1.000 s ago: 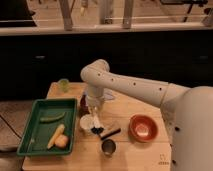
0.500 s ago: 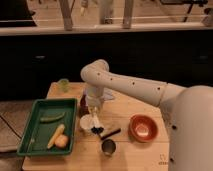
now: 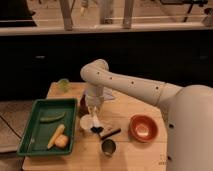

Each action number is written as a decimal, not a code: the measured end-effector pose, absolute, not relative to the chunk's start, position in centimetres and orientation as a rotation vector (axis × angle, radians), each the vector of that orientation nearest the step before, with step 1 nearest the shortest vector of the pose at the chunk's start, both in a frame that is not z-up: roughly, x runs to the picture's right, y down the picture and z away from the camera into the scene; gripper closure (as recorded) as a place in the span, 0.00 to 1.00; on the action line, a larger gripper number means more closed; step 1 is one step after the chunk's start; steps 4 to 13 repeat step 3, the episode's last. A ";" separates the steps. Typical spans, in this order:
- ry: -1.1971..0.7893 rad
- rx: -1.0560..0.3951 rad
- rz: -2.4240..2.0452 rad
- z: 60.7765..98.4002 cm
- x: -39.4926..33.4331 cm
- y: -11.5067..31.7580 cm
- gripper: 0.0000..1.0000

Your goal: Place brush in paper cup

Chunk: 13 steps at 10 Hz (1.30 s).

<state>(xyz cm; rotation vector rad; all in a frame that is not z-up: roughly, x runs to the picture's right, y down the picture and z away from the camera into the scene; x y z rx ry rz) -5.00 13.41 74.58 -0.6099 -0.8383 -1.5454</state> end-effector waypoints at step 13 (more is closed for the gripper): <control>-0.846 -0.620 -1.542 74.7 -5.0 13.4 0.99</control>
